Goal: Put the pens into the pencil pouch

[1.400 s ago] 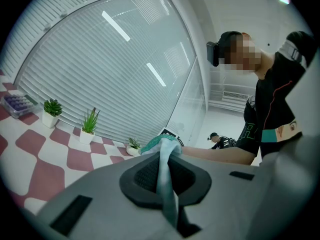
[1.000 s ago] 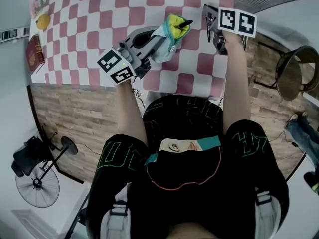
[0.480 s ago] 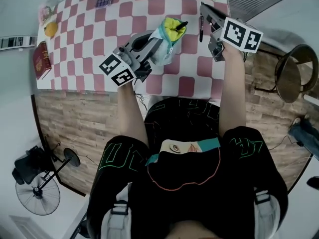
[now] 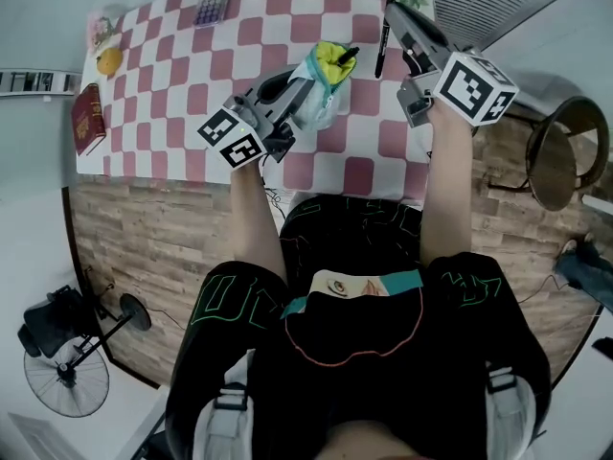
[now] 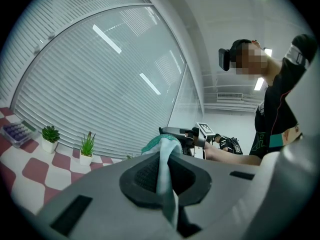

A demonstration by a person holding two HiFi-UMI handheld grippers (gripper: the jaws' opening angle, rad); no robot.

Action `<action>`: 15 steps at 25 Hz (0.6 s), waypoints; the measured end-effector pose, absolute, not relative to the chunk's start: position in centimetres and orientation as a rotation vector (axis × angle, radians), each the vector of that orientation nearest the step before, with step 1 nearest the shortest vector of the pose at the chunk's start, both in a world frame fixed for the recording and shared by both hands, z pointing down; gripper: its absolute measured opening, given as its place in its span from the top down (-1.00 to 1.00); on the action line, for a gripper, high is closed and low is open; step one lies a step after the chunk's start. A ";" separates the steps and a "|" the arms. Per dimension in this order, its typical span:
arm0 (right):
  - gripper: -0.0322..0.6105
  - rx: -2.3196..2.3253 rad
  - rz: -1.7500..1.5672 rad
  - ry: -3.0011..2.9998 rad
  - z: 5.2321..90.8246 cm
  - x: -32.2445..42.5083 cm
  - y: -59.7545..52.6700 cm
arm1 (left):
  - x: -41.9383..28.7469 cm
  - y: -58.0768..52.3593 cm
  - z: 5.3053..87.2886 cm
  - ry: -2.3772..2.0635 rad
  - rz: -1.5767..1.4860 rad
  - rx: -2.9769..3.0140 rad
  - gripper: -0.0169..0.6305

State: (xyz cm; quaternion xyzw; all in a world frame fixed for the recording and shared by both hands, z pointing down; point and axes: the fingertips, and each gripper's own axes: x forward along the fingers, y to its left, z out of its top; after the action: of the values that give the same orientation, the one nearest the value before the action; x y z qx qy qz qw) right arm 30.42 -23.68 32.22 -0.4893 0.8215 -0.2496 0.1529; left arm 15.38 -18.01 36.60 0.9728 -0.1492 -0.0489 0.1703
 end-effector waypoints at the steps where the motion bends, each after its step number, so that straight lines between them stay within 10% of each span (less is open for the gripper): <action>1: 0.75 -1.395 -0.699 2.353 31.7 30.4 -23.6 | 15.4 -18.1 36.6 -0.423 -0.136 2.765 0.95; 15: 0.75 -1.240 -0.496 2.303 26.3 28.3 -23.2 | 16.6 -18.6 36.5 -0.383 -0.080 2.786 0.95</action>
State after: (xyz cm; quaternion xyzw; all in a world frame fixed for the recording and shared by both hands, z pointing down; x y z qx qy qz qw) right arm 28.26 -23.22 26.33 -0.4525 0.8403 -0.1810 0.2374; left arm 16.63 -18.58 36.54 0.9770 -0.1342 -0.0282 0.1633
